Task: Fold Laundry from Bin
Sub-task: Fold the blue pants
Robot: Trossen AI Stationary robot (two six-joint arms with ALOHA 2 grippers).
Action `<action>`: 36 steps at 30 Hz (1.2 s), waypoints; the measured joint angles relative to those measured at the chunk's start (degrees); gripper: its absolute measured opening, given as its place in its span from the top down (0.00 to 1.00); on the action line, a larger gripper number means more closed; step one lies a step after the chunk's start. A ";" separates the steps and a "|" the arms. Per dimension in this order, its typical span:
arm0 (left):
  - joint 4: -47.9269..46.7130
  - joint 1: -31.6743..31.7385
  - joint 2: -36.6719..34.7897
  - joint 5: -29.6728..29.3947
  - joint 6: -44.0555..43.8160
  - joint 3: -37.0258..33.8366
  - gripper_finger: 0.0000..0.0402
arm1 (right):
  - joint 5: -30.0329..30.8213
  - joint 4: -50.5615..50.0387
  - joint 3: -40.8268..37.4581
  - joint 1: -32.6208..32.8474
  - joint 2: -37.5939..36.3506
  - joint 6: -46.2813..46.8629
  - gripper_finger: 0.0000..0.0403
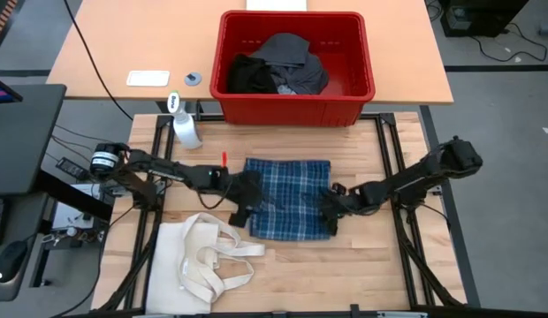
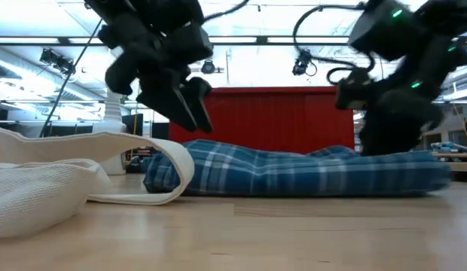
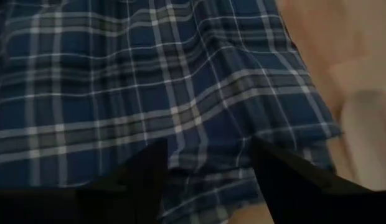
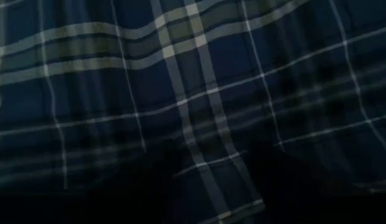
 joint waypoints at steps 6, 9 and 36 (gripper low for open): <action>2.96 -5.16 -0.22 -0.14 -1.85 0.00 0.41 | 12.14 -5.38 5.21 8.31 -5.32 2.59 0.45; 6.06 -7.97 0.80 -3.27 -3.17 0.04 0.41 | 19.90 -4.68 8.24 11.21 -5.01 -2.08 0.45; -13.70 -17.97 24.29 -23.00 -8.75 22.50 0.09 | 30.46 -12.54 20.50 14.22 12.83 2.56 0.47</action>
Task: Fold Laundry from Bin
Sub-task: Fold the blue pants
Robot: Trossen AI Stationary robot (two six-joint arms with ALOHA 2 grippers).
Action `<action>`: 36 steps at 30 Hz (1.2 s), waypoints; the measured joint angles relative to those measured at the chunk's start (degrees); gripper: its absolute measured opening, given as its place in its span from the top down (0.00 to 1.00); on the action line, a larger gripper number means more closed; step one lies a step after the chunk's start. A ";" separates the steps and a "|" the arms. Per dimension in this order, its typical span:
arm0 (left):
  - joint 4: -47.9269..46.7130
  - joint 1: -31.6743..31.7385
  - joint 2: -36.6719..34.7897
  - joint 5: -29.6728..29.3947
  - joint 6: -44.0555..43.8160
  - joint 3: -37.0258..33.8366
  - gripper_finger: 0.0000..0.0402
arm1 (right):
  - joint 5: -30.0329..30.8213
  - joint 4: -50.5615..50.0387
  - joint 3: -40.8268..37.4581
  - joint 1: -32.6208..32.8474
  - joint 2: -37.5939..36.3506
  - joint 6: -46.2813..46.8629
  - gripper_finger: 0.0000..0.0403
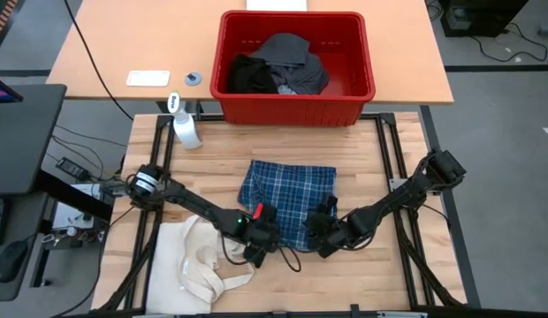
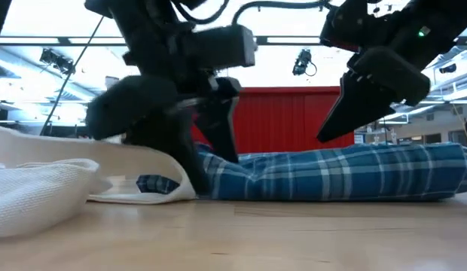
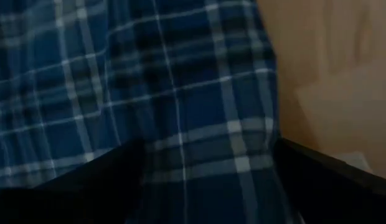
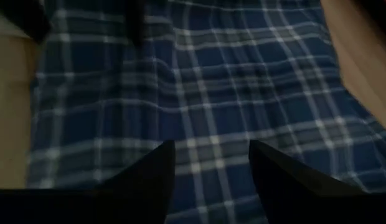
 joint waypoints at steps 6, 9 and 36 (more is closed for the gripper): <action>-2.40 0.24 0.91 -0.47 -1.28 0.34 0.09 | 1.03 1.56 -0.08 0.93 -0.26 -0.05 0.47; -3.47 0.05 1.44 -0.53 -1.67 0.44 0.12 | 1.35 2.03 -0.07 0.96 -0.27 -0.44 0.47; -8.62 6.81 -16.54 -0.19 -2.48 0.23 0.97 | 8.30 25.97 -0.06 8.57 -0.07 -22.97 0.43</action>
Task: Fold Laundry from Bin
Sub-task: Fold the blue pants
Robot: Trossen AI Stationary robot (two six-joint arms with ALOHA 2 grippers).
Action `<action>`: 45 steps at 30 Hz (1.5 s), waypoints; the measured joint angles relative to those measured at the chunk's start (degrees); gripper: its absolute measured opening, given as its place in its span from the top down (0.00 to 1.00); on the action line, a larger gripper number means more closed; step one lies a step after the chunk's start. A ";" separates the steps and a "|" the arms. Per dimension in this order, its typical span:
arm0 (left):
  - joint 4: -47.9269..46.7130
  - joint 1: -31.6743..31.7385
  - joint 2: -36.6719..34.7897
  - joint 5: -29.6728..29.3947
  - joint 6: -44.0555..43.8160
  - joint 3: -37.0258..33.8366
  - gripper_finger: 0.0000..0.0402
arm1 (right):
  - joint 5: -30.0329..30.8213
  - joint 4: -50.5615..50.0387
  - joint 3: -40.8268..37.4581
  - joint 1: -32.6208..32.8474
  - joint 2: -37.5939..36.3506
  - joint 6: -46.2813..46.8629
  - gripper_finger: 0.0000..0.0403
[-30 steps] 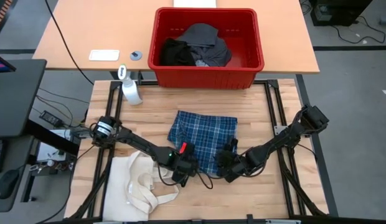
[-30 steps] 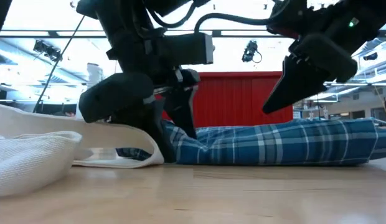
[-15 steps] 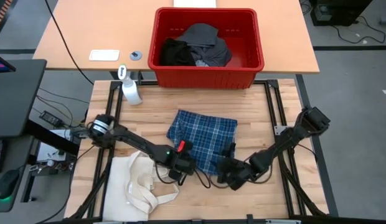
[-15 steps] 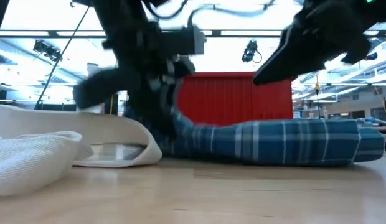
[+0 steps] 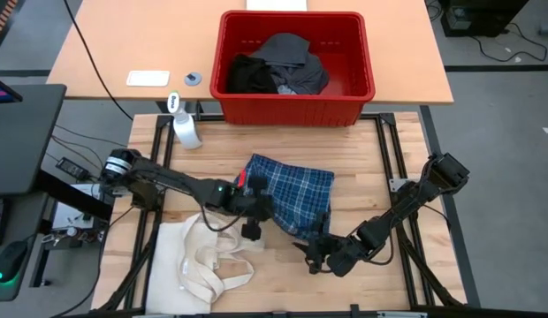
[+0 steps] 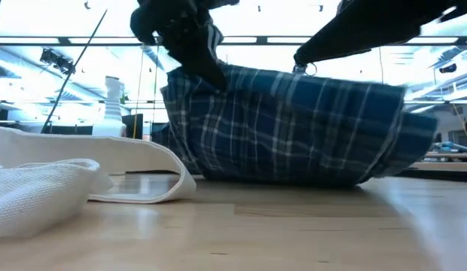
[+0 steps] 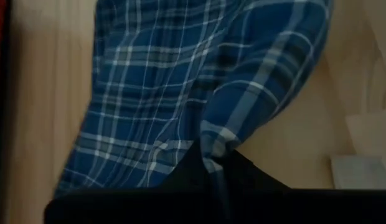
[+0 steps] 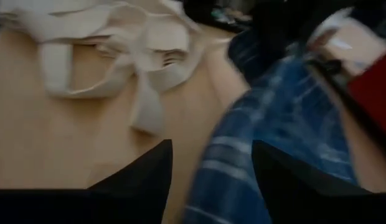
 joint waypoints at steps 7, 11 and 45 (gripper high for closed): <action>0.14 2.47 0.33 2.78 -1.01 -0.02 0.98 | 7.40 -0.23 2.14 0.00 1.54 -2.38 0.36; 0.40 3.72 0.06 2.80 -1.74 0.00 0.98 | 13.64 -0.40 5.79 0.98 7.66 -2.55 0.36; -3.48 2.78 -6.23 16.52 -2.96 0.00 0.98 | 24.57 -58.73 13.82 1.99 18.82 41.48 0.24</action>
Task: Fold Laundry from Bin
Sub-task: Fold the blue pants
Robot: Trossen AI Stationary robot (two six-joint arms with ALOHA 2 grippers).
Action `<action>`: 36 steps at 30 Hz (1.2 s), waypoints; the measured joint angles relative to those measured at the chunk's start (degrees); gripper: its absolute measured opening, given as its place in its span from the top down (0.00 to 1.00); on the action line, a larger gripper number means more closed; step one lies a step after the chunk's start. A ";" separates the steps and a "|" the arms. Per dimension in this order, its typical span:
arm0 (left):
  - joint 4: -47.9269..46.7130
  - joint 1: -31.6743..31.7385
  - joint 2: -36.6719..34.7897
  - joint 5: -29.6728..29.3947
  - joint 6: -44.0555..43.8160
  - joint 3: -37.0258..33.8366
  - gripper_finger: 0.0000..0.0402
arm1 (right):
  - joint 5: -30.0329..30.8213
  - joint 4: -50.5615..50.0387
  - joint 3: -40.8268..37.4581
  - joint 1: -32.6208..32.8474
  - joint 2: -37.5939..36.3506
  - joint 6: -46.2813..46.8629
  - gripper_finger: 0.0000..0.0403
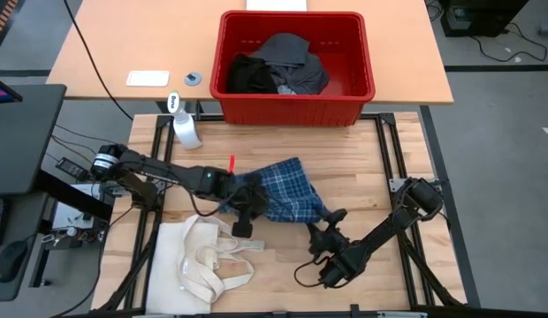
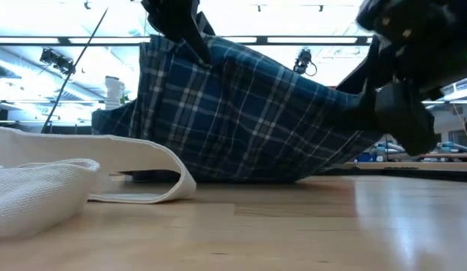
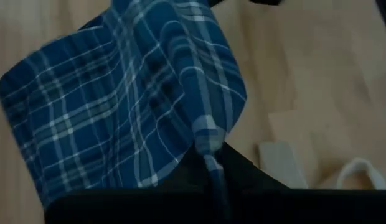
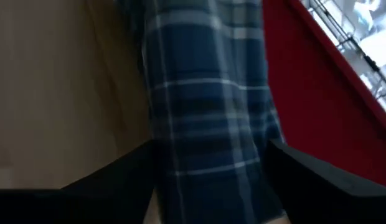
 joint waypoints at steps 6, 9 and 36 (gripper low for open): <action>-0.57 -0.52 0.04 2.05 0.48 0.00 0.98 | -8.16 -0.27 4.81 -2.14 -0.20 -10.45 0.09; -1.20 -0.52 0.04 3.84 0.55 0.00 0.98 | -10.70 -2.32 10.14 -3.02 -0.22 -13.36 0.02; -0.35 -6.00 0.09 4.69 4.95 -0.07 0.98 | -26.76 10.73 9.85 -6.84 -0.28 -38.08 0.48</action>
